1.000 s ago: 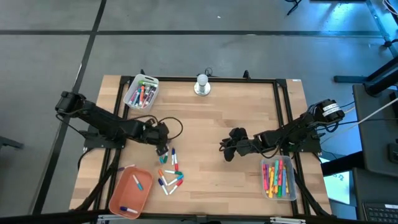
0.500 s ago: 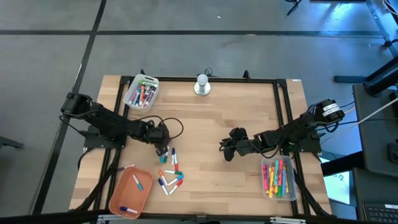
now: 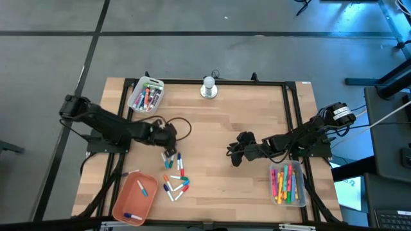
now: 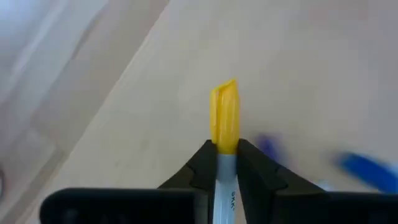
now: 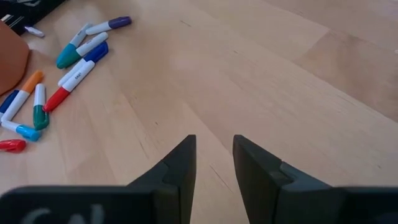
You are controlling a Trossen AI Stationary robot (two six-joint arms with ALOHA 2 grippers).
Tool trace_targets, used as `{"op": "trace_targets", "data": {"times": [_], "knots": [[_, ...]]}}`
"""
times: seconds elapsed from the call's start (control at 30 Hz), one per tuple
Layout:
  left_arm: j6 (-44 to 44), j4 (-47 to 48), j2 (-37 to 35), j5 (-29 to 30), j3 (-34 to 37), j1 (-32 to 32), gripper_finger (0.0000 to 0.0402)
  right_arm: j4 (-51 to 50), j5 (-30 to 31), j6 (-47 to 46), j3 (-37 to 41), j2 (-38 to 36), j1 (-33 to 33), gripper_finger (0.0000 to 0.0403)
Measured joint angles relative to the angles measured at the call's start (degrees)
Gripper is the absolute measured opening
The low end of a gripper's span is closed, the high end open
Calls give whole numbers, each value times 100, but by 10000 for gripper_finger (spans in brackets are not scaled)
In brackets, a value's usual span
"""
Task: Pick & Place Markers
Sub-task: Put the yellow and white highlighter pen into the orange bin, then put the dark blue and white highlighter pen into the orange bin
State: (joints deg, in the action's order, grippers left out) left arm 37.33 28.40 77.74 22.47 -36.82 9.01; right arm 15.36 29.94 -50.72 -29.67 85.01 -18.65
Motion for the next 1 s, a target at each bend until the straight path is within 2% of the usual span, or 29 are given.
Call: {"op": "trace_targets", "data": {"times": [0.13, 0.23, 0.37, 0.53, 0.63, 0.8, 0.87, 1.0], "knots": [[427, 1116, -507, 415, -529, 786, 42, -11, 1, -1, 0, 0, 0, 107], [815, 1442, -886, 95, -824, 1668, 33, -10, -1, -1, 0, 0, 0, 107], [1183, 1225, -1045, -356, -1004, 3003, 34, -28, -56, -61, 0, 0, -36, 107], [1894, 754, -834, -400, -1038, 4518, 39, -24, -25, -268, 0, 0, -136, 107], [2333, 1038, -524, -271, -1038, 5249, 40, -26, 86, -288, 0, 0, -155, 106], [2934, 1366, 114, 869, -1033, 5979, 56, -22, 113, -315, 0, 0, -140, 106], [3229, 1374, 325, 952, -1033, 6093, 65, -18, 200, -313, 0, 0, -130, 107], [4045, 1699, 628, 666, -1034, 6081, 86, 15, 498, -311, 0, 0, -51, 107]]}}
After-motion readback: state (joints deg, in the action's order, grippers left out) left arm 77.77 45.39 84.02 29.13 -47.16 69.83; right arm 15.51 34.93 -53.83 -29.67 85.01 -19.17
